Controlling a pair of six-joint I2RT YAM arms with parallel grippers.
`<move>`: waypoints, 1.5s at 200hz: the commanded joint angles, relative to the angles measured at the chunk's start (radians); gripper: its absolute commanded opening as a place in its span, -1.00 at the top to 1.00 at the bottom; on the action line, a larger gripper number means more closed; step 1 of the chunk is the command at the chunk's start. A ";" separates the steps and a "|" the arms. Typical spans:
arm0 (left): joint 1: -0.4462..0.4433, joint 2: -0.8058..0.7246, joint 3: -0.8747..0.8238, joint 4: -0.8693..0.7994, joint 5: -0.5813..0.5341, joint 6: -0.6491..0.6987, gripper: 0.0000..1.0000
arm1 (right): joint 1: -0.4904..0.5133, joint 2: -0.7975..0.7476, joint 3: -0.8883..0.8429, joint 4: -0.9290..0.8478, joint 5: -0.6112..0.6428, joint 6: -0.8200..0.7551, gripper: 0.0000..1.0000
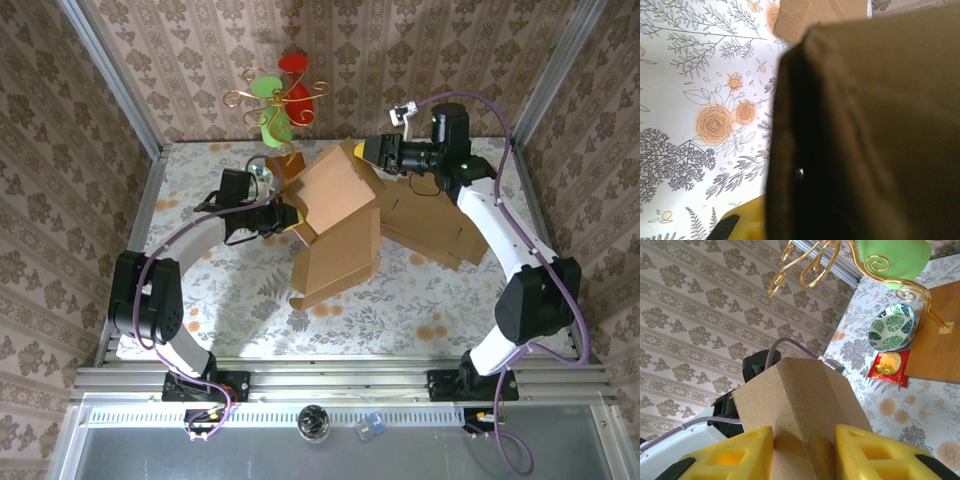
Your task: Fold the paper box
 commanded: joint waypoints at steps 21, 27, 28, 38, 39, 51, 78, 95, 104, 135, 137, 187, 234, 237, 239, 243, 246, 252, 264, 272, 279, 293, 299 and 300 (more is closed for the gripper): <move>0.004 -0.006 0.031 -0.004 0.013 0.030 1.00 | 0.020 0.041 0.057 -0.106 -0.092 -0.074 0.24; 0.005 -0.006 0.031 -0.003 0.012 0.030 1.00 | 0.020 0.046 0.064 -0.123 -0.097 -0.086 0.24; 0.006 -0.007 0.031 -0.004 0.012 0.030 1.00 | 0.020 0.046 0.065 -0.126 -0.097 -0.088 0.24; 0.007 -0.007 0.030 -0.004 0.010 0.026 1.00 | 0.022 0.046 0.069 -0.147 -0.096 -0.103 0.24; 0.007 -0.006 0.031 -0.003 0.010 0.025 1.00 | 0.021 0.046 0.070 -0.149 -0.095 -0.103 0.24; 0.010 -0.007 0.031 -0.003 0.006 0.023 1.00 | 0.018 0.039 0.070 -0.172 -0.068 -0.121 0.24; 0.010 -0.015 0.030 -0.002 -0.011 0.021 1.00 | -0.005 -0.006 0.082 -0.154 0.029 -0.076 0.25; 0.010 -0.015 0.027 0.014 -0.011 0.010 1.00 | 0.007 0.026 0.169 -0.227 0.043 -0.089 0.28; 0.010 -0.013 0.027 0.024 -0.011 0.005 1.00 | 0.017 0.054 0.215 -0.291 0.048 -0.118 0.30; 0.010 -0.004 0.038 0.030 -0.006 0.000 1.00 | 0.023 0.086 0.203 -0.336 0.065 -0.153 0.33; 0.010 -0.004 0.039 0.030 -0.007 0.000 1.00 | 0.022 0.087 0.199 -0.335 0.065 -0.154 0.33; 0.012 -0.005 0.037 0.034 -0.005 -0.005 1.00 | 0.025 0.087 0.164 -0.299 0.045 -0.151 0.32; 0.017 -0.003 0.046 0.028 0.004 0.000 1.00 | 0.027 0.076 0.136 -0.354 0.105 -0.245 0.32; 0.017 -0.003 0.045 0.029 0.004 0.002 1.00 | 0.027 0.076 0.137 -0.360 0.114 -0.253 0.32; 0.017 -0.003 0.044 0.027 0.004 0.002 1.00 | 0.028 0.074 0.136 -0.365 0.120 -0.259 0.32; 0.018 -0.003 0.045 0.026 0.004 0.002 1.00 | 0.029 0.071 0.137 -0.370 0.133 -0.272 0.32; 0.018 -0.003 0.044 0.025 0.004 0.004 1.00 | 0.028 0.070 0.137 -0.371 0.142 -0.283 0.32; 0.018 -0.003 0.045 0.022 0.005 0.006 1.00 | 0.029 0.065 0.138 -0.384 0.158 -0.302 0.30; 0.018 -0.003 0.045 0.020 0.006 0.006 1.00 | 0.031 0.062 0.148 -0.419 0.189 -0.341 0.27; 0.018 -0.003 0.044 0.018 0.005 0.008 1.00 | 0.036 0.063 0.157 -0.438 0.207 -0.366 0.25; 0.018 -0.004 0.044 0.014 0.005 0.010 1.00 | 0.042 0.064 0.168 -0.454 0.223 -0.389 0.23; 0.018 -0.004 0.046 0.007 0.006 0.013 1.00 | 0.057 0.058 0.182 -0.473 0.260 -0.426 0.20; 0.018 -0.003 0.047 0.003 0.006 0.016 1.00 | 0.065 0.052 0.184 -0.473 0.278 -0.437 0.20; 0.018 -0.003 0.047 0.002 0.005 0.017 1.00 | 0.066 0.051 0.185 -0.472 0.280 -0.438 0.19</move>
